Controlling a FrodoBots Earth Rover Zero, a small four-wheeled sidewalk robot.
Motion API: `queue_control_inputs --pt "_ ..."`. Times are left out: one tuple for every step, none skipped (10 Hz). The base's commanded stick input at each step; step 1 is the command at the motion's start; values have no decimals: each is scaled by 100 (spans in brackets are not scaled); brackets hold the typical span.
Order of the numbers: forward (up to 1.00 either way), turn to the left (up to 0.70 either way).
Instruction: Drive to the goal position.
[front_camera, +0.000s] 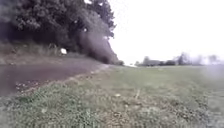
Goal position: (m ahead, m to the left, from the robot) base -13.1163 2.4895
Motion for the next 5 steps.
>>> queue_control_inputs --pt "-45 27" --pt "-45 27" --pt "-45 27" --pt "-45 27" --pt "-45 27"
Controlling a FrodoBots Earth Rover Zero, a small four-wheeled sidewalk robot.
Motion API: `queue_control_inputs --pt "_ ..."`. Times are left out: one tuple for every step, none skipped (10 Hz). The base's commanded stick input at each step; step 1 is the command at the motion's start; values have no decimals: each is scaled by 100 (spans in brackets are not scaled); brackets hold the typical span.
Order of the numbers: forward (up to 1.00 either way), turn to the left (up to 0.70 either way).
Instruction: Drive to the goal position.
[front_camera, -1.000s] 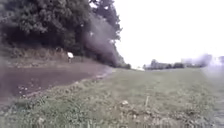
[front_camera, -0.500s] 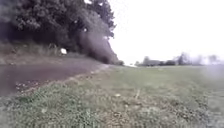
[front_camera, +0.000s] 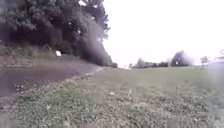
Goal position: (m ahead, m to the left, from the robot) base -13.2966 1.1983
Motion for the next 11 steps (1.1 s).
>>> queue_control_inputs --pt "-45 27" --pt "-35 31" --pt "-15 39" --pt "0 45" --pt "0 45" --pt "0 45" --pt "0 45" --pt "0 45" --pt "0 45" --pt "0 25" --pt "0 6"
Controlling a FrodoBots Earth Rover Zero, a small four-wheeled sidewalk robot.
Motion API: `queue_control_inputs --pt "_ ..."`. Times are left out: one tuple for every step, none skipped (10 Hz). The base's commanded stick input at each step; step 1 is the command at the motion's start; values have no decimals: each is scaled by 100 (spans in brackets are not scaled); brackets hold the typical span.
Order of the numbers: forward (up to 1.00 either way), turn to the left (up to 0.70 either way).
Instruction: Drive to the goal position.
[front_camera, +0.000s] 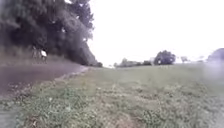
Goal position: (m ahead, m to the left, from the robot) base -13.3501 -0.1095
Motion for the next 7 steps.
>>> queue_control_inputs --pt "0 -45" --pt "0 -45" --pt "0 0" --pt "0 0" --pt "0 4" --pt "0 24" --pt "0 43"
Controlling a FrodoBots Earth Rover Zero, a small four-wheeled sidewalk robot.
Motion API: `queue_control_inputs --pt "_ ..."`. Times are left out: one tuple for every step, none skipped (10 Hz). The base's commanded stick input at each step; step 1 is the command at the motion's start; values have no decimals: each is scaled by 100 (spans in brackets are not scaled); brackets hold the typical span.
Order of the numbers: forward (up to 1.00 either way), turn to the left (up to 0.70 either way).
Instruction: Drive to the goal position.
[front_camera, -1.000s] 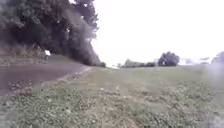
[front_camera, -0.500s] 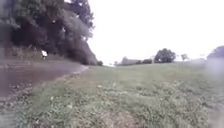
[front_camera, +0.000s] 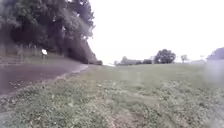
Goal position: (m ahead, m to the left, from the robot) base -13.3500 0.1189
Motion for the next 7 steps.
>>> queue_control_inputs --pt "0 45" --pt "0 45" --pt "0 45" --pt "0 45" --pt "0 45" --pt "0 45" --pt "0 45"
